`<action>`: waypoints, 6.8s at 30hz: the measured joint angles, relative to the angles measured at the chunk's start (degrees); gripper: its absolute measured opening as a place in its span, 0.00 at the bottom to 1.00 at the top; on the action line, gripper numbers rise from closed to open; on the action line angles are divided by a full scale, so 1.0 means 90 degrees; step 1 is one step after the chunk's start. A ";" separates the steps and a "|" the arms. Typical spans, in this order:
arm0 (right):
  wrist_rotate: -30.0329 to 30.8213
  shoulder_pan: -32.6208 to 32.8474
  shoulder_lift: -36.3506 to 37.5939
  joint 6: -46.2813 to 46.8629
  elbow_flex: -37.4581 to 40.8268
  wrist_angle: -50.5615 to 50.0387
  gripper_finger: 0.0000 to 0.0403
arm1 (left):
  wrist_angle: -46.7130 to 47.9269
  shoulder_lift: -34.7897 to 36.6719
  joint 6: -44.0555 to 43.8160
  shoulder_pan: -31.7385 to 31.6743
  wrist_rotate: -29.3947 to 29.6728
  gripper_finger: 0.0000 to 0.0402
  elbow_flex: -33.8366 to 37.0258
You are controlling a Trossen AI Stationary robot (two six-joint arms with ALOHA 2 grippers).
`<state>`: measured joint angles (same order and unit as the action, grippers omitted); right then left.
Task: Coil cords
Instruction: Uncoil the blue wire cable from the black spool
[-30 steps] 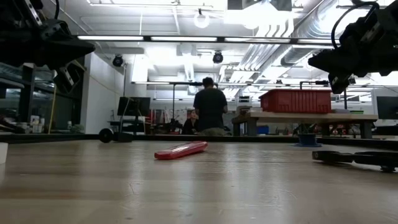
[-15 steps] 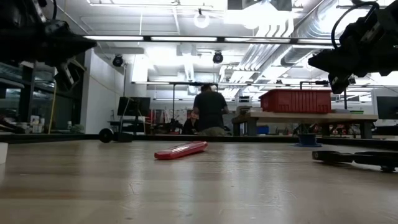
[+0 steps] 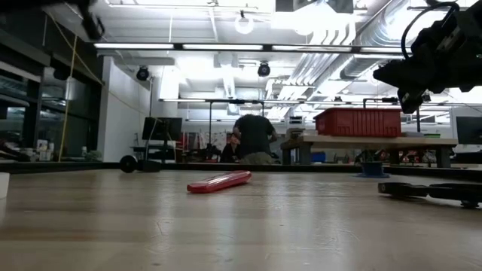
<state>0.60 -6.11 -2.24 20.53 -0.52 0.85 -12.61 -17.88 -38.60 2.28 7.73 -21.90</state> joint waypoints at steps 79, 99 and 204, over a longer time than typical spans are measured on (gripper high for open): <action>0.0000 0.0000 0.0000 0.0000 -0.0001 0.0000 0.00 | 0.1606 -0.5990 0.3546 -0.3235 -0.2829 0.56 -0.2811; 0.0001 0.0000 0.0002 0.0000 -0.0002 0.0000 0.00 | 0.1606 -0.5990 0.3302 -0.3422 -0.2931 0.49 -0.2809; 0.0189 -0.4790 -0.8846 -0.0013 -0.6933 -0.6125 0.44 | 0.0798 -0.5760 0.2358 -0.3752 -0.3369 0.00 -0.2814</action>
<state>2.31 -49.22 -81.85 20.42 -62.91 -54.28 -5.43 -69.71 -17.38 -31.48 -22.59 -47.22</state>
